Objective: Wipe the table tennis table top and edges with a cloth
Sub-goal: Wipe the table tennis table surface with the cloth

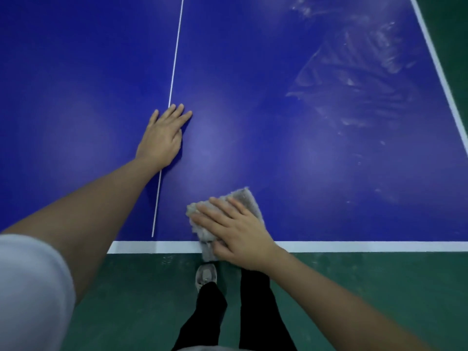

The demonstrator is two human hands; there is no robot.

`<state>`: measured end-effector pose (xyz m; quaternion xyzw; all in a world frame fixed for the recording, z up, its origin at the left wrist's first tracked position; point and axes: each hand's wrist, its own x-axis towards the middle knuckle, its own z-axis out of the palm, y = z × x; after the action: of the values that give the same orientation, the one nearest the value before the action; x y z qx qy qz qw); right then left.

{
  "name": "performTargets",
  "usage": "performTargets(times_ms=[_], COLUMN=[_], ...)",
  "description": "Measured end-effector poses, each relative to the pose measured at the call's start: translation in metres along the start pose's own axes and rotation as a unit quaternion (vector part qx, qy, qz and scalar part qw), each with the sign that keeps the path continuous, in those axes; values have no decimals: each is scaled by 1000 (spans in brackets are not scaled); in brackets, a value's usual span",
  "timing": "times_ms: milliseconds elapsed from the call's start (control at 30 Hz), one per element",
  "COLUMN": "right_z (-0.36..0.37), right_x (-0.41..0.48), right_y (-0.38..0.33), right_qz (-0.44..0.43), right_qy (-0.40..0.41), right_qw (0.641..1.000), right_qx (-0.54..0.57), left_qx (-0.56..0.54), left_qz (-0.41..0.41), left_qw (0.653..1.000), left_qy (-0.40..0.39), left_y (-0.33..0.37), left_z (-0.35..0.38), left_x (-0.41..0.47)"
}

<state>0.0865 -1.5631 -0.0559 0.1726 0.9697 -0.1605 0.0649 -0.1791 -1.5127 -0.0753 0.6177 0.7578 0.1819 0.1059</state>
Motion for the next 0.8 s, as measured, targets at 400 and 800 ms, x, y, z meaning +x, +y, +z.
performTargets(times_ms=[400,800], right_z=[-12,-69], right_x=[-14,122], right_y=[44,185], right_qz=[284,161], right_qy=[59,70], right_qw=[957,983], right_qx=[-30,-44], left_qx=[3,13], left_qz=[-8,-28], left_qw=[1000,1000], left_qy=[8,-2], left_y=[1,-2], left_z=[1,3], left_x=[1,0])
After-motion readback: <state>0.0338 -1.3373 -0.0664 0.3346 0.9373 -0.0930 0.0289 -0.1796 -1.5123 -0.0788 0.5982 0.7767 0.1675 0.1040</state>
